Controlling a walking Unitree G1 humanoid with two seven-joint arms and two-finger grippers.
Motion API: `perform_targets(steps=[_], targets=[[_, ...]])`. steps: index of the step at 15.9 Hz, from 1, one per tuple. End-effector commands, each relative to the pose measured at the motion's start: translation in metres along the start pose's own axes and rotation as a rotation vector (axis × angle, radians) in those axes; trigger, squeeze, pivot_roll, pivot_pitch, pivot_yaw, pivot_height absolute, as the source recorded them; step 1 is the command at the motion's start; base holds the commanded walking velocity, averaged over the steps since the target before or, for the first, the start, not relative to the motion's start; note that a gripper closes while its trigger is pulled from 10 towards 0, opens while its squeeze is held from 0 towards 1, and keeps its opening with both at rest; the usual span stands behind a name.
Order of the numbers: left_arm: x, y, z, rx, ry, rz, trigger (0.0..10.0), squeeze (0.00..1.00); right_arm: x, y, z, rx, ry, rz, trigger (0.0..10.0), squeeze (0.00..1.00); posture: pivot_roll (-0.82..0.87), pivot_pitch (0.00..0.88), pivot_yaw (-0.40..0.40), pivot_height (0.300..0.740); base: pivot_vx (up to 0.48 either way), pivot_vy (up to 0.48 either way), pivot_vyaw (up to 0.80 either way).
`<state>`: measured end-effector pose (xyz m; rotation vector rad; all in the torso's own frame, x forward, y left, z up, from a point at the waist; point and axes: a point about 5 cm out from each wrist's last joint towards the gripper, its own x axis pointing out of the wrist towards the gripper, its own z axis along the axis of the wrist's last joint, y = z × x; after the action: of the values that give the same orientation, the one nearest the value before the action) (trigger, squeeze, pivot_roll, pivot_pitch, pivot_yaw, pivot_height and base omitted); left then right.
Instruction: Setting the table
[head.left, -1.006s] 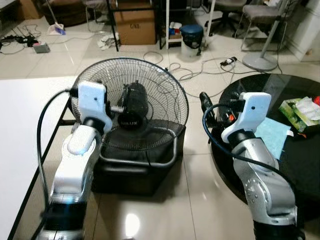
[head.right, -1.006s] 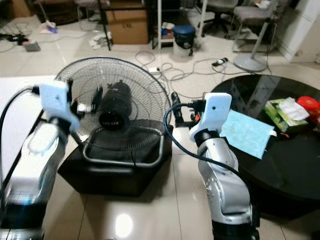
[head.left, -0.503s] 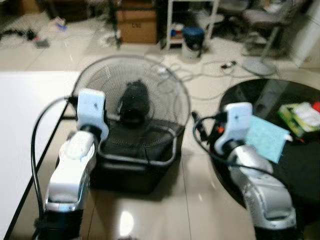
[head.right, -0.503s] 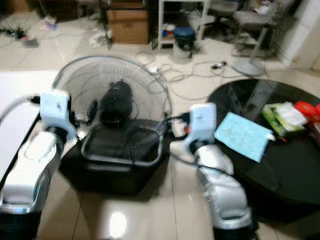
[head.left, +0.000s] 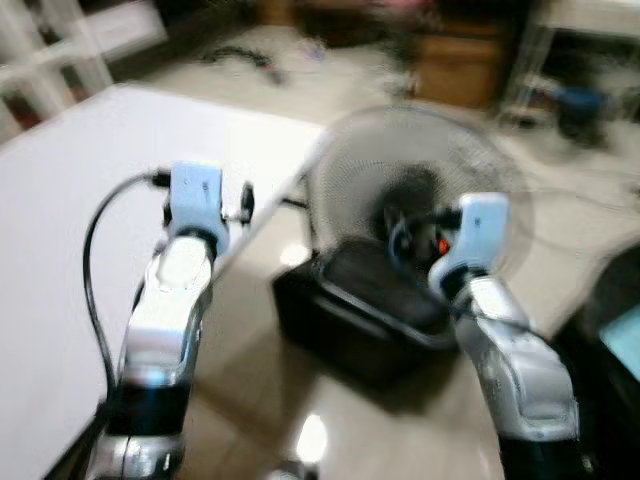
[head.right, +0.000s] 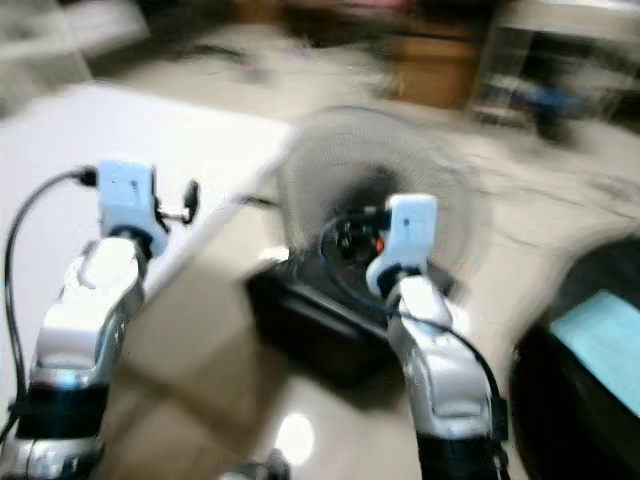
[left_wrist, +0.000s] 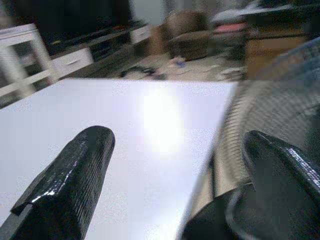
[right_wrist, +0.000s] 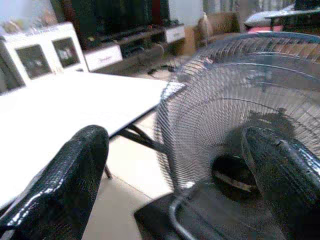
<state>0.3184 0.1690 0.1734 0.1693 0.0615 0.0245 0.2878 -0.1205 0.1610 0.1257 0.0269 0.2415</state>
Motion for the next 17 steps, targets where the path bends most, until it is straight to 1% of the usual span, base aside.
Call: perform_targets(steps=[1,2,3,4,5,8,9,11,13,15,17], targets=[[0.001,-0.005,0.003,0.035,0.01,-0.034,10.0,0.0,-0.002,0.0,-0.004,0.02,0.021,0.005,10.0,0.0,0.0,0.0,0.063,0.74,0.0,0.0,0.8],[-0.002,-0.008,0.001,0.046,0.013,-0.051,10.0,0.0,-0.003,0.0,-0.006,0.019,0.027,0.013,10.0,0.0,0.0,0.0,0.052,0.74,0.0,0.0,0.8],[-0.004,-0.01,0.005,0.033,-0.025,-0.06,10.0,0.0,-0.003,0.0,-0.007,0.029,0.035,0.022,10.0,0.0,0.01,0.0,0.039,0.74,0.0,0.0,0.8],[-0.007,-0.014,0.012,0.049,-0.097,-0.079,10.0,0.0,-0.003,0.0,-0.01,0.037,0.05,0.027,10.0,0.0,0.02,0.0,0.035,0.74,0.0,0.0,0.8],[-0.009,-0.015,0.013,0.078,-0.104,-0.08,10.0,0.0,-0.004,0.001,-0.013,0.04,0.059,0.032,10.0,0.0,0.02,0.0,0.033,0.74,0.0,0.0,0.8],[-0.011,-0.012,0.006,0.091,-0.09,-0.069,10.0,0.0,-0.005,0.002,-0.012,0.012,0.07,0.065,10.0,0.0,0.02,0.0,0.028,0.74,0.0,0.0,0.8],[-0.015,-0.013,0.004,0.074,-0.091,-0.101,10.0,0.0,-0.005,0.001,-0.01,0.001,0.078,0.079,10.0,0.0,0.02,0.0,0.015,0.74,0.0,0.0,0.8],[-0.018,-0.012,0.001,0.084,-0.092,-0.093,10.0,0.0,-0.005,-0.003,-0.009,-0.003,0.081,0.078,10.0,0.0,0.03,0.0,-0.001,0.74,0.0,0.0,0.8],[-0.023,-0.013,-0.006,0.049,-0.069,-0.115,10.0,0.0,-0.005,-0.007,-0.007,0.002,0.087,0.09,10.0,0.0,0.02,0.0,-0.003,0.74,0.0,0.0,0.8],[-0.024,-0.016,-0.012,0.055,-0.059,-0.127,10.0,0.0,-0.004,-0.007,-0.006,0.0,0.094,0.102,10.0,0.0,0.0,0.0,0.004,0.74,0.0,0.0,0.8],[-0.025,-0.017,-0.012,0.072,-0.06,-0.123,10.0,0.0,-0.007,-0.01,-0.007,0.012,0.106,0.079,10.0,0.0,0.0,0.0,0.007,0.74,0.0,0.0,0.8]])
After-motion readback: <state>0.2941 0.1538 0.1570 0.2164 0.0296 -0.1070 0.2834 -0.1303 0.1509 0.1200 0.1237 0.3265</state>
